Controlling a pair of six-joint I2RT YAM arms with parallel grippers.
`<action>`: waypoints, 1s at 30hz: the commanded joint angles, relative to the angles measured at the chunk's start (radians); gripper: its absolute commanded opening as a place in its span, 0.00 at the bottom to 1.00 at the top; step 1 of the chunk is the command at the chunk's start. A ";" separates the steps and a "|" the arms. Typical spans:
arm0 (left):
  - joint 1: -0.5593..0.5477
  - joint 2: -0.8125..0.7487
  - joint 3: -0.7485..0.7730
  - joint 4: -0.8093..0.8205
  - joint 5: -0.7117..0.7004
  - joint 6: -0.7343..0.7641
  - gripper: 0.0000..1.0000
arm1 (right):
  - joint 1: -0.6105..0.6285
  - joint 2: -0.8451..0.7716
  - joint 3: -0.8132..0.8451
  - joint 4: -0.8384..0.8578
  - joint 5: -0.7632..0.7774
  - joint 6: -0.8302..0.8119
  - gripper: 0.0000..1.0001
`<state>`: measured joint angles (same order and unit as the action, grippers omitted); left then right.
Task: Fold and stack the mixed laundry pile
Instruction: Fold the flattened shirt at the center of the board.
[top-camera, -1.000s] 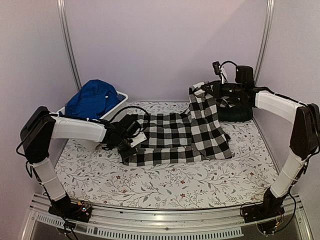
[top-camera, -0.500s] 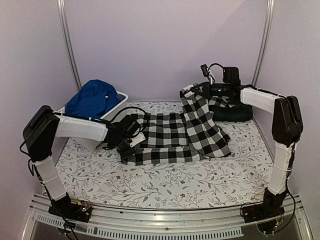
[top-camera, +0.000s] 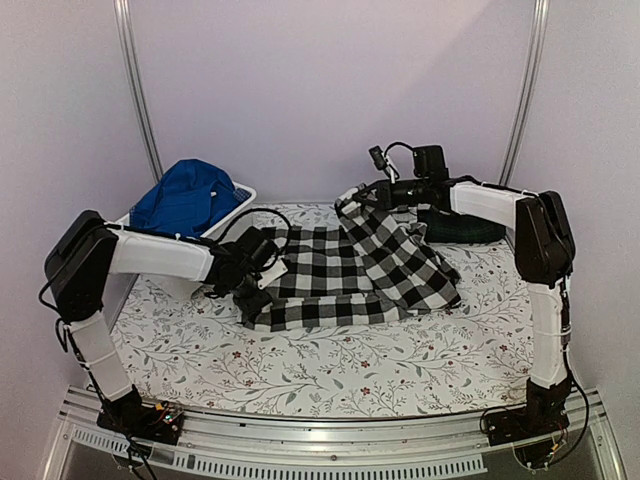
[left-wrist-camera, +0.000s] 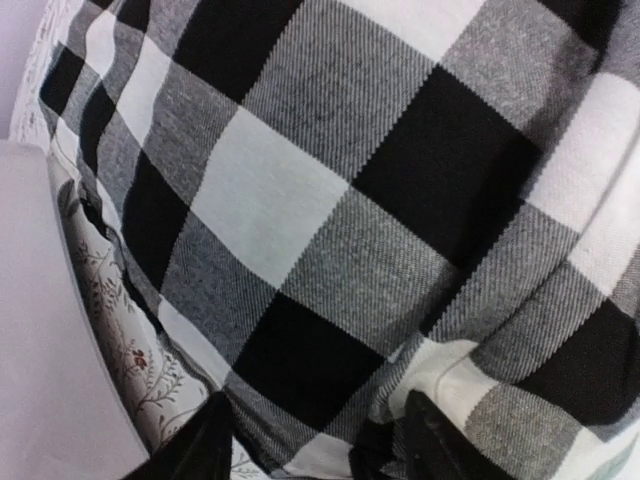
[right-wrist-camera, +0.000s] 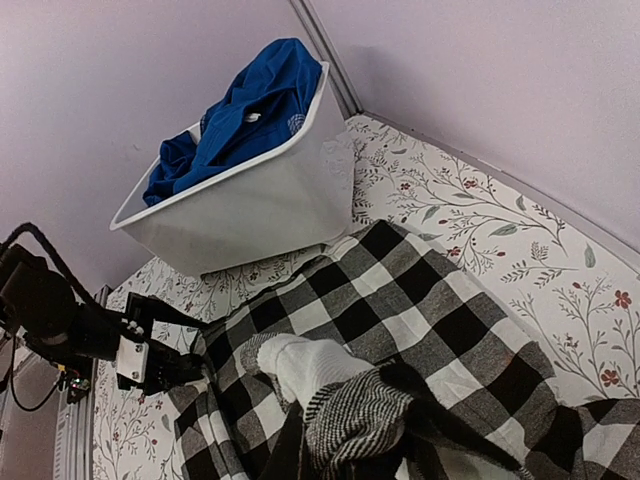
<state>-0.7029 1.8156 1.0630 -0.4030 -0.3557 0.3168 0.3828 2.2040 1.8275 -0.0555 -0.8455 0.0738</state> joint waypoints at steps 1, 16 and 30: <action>0.014 -0.176 -0.020 0.157 -0.034 -0.032 0.72 | 0.017 -0.081 -0.122 0.088 -0.008 0.076 0.00; 0.011 -0.363 -0.186 0.762 0.310 -0.155 1.00 | 0.100 -0.189 -0.312 0.279 -0.002 0.388 0.04; 0.045 -0.431 -0.296 0.942 0.289 -0.208 0.99 | 0.268 -0.150 -0.401 0.423 0.026 0.499 0.06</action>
<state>-0.6949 1.4960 0.8433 0.4416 -0.0631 0.1635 0.5613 2.0396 1.4761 0.2764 -0.8455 0.5495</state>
